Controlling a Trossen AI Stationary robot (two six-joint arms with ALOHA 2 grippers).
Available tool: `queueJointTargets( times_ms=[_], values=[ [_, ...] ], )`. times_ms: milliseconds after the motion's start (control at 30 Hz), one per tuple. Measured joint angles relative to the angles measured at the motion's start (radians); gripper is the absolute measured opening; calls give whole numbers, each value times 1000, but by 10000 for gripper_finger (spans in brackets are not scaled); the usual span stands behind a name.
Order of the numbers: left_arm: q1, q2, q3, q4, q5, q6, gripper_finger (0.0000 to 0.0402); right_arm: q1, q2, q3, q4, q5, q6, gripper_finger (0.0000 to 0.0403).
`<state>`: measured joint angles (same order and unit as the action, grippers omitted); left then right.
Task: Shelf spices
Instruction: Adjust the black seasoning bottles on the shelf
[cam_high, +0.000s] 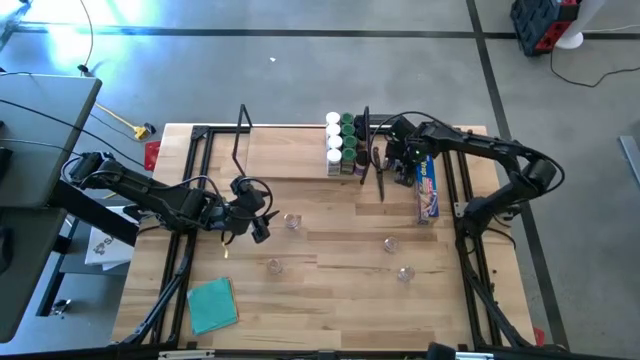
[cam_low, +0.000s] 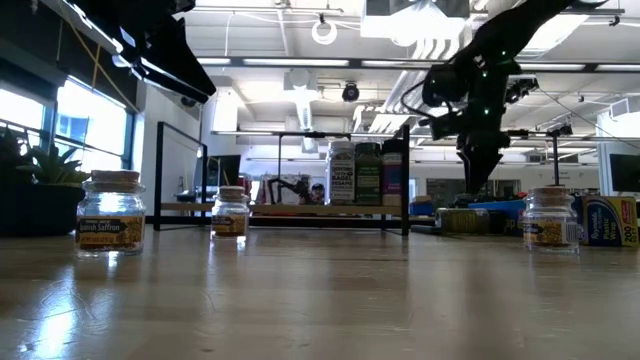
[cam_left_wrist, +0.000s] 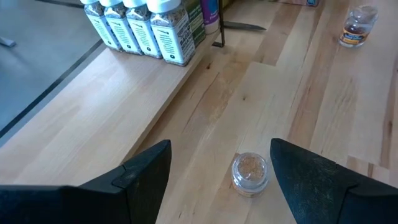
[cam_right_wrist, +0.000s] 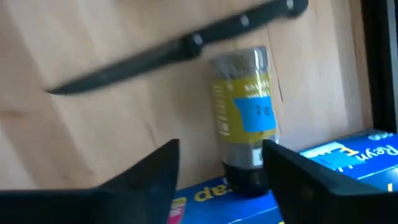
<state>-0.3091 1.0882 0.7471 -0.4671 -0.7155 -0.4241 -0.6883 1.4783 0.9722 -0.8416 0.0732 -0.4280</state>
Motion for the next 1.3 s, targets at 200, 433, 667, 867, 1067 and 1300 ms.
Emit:
queueJointTargets(
  times_ms=[200,433,667,867,1067,1300],
  values=[
    [0,0,0,0,12,-1,268,-46,115,0,-5,42,-57,275],
    [0,0,0,1,27,-1,268,-25,170,0,-90,-88,20,277],
    [0,0,0,2,25,7,268,56,138,0,-193,-107,122,277],
    [0,0,0,1,23,7,268,116,28,-9,-219,-44,275,275],
    [0,0,0,1,-5,16,268,237,-243,-175,-101,51,503,271],
    [1,0,0,2,-50,17,268,460,-419,-398,260,346,827,270]
  ],
)
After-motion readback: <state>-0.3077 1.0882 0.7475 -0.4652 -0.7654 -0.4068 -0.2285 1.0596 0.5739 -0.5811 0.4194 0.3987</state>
